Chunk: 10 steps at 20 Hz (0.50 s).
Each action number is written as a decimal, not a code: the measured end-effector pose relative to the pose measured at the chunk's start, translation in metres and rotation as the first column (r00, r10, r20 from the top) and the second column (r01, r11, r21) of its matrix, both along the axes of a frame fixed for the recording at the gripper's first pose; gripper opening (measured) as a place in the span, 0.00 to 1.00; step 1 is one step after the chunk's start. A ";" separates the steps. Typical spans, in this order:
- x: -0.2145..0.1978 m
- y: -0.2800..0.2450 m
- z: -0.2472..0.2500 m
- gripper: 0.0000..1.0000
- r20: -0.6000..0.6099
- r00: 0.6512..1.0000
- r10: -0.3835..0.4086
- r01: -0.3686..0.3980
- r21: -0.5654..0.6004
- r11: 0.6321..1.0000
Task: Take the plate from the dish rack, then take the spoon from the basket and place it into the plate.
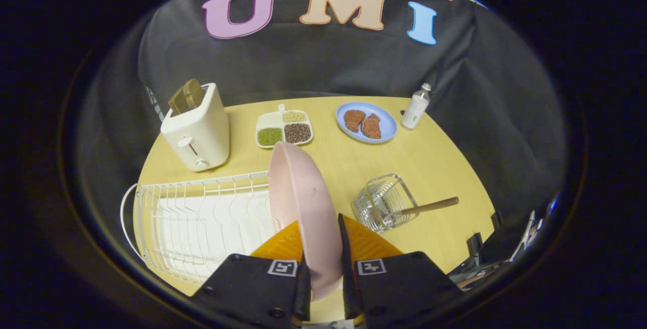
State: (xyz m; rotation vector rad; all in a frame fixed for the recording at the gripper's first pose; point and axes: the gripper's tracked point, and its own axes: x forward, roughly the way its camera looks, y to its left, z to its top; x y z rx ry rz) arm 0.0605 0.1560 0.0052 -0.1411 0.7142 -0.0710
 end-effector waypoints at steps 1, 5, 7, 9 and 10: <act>0.000 0.002 0.002 0.29 0.006 1.000 -0.001 0.001 -0.011 1.000; 0.002 0.014 0.010 0.28 0.030 0.999 0.016 -0.014 -0.067 0.998; 0.003 0.019 0.013 0.28 0.037 0.999 0.024 -0.021 -0.095 0.995; 0.005 0.025 0.015 0.28 0.041 0.998 0.042 -0.036 -0.133 0.990; 0.006 0.028 0.017 0.28 0.045 0.998 0.054 -0.046 -0.153 0.987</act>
